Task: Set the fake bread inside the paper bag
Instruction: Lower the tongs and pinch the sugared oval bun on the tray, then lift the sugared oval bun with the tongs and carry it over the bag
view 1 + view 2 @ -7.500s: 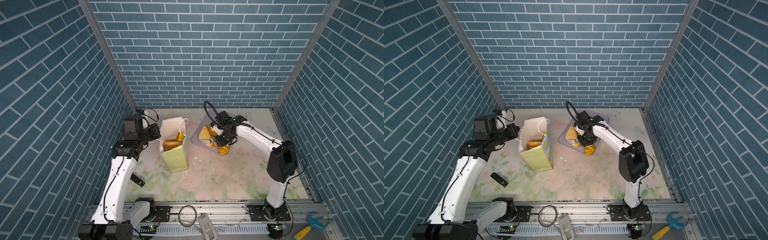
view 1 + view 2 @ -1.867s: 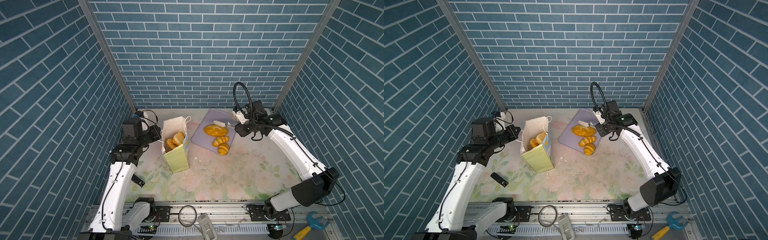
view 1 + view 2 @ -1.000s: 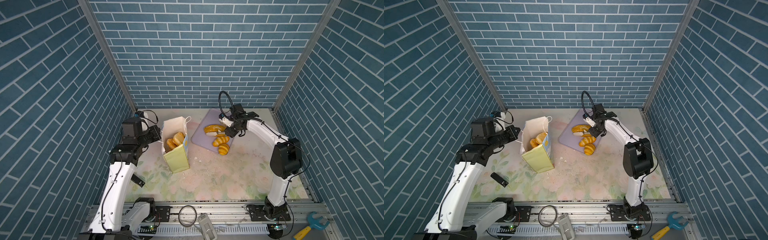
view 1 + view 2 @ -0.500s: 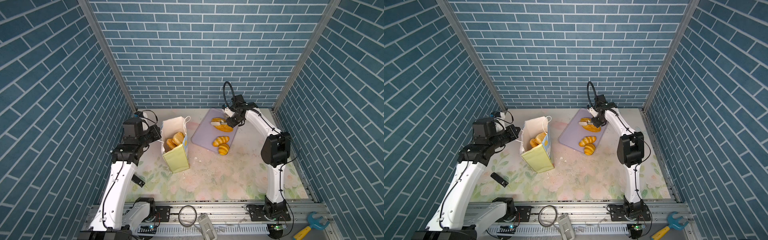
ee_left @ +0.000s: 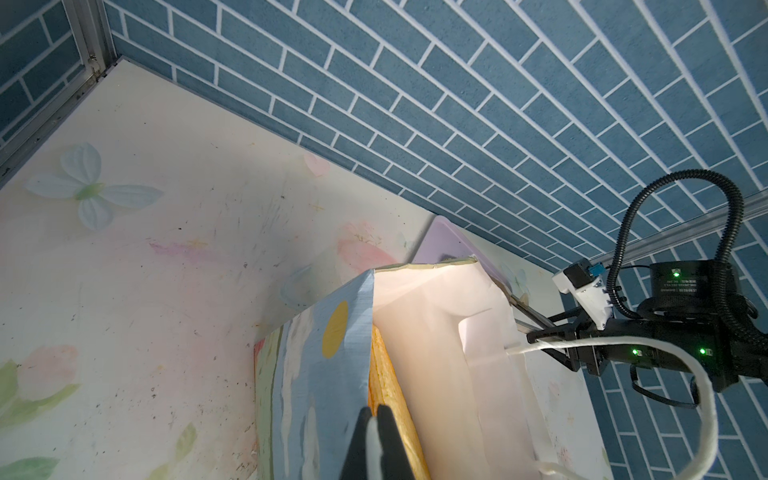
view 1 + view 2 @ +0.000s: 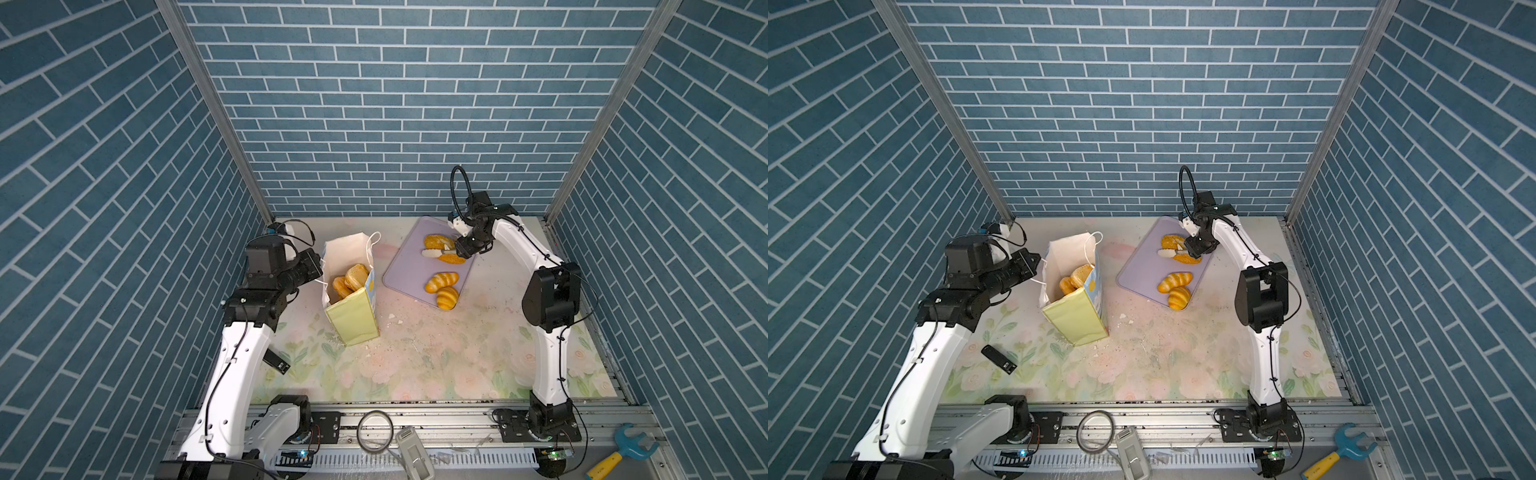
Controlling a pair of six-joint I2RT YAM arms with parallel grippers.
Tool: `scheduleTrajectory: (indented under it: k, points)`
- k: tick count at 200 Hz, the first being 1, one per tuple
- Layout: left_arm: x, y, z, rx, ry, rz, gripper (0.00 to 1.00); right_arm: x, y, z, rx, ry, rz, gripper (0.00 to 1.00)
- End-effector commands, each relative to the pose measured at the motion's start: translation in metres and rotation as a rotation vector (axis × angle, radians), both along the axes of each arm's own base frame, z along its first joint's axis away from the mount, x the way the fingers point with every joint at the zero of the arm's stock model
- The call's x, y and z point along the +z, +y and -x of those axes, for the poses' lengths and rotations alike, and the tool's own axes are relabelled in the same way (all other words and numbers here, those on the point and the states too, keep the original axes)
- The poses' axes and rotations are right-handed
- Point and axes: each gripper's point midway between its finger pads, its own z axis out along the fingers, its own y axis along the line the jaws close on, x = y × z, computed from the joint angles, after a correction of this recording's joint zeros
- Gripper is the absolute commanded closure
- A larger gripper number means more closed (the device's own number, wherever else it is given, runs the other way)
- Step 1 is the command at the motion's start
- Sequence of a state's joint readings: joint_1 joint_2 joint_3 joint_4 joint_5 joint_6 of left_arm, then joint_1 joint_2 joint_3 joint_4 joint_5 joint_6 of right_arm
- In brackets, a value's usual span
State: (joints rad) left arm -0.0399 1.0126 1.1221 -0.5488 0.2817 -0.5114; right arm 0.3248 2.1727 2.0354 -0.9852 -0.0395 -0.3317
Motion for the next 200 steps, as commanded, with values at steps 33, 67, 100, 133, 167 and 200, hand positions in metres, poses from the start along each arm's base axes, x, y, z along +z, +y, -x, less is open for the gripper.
scheduleTrajectory:
  k: [33, 67, 100, 133, 167, 200]
  points:
    - [-0.004, -0.002, -0.006, -0.013, 0.003, -0.014, 0.95, -0.002, -0.012, 0.011, -0.001, 0.020, 0.007, 0.48]
    - [-0.002, -0.003, -0.008, -0.016, 0.001, -0.009, 0.95, 0.011, -0.005, 0.008, -0.018, -0.016, -0.044, 0.54]
    - [-0.002, -0.003, -0.009, -0.016, 0.000, -0.004, 0.95, 0.027, 0.000, 0.010, -0.026, -0.059, -0.075, 0.60]
    - [-0.006, -0.004, -0.012, -0.013, 0.007, 0.008, 0.95, 0.040, 0.006, 0.015, -0.065, -0.065, -0.146, 0.65]
    - [-0.009, -0.004, -0.016, 0.007, 0.001, 0.043, 0.95, 0.069, 0.011, 0.020, -0.122, -0.110, -0.234, 0.68]
    - [-0.015, -0.006, -0.022, 0.034, -0.005, 0.107, 0.96, 0.091, 0.011, 0.027, -0.173, -0.138, -0.292, 0.70]
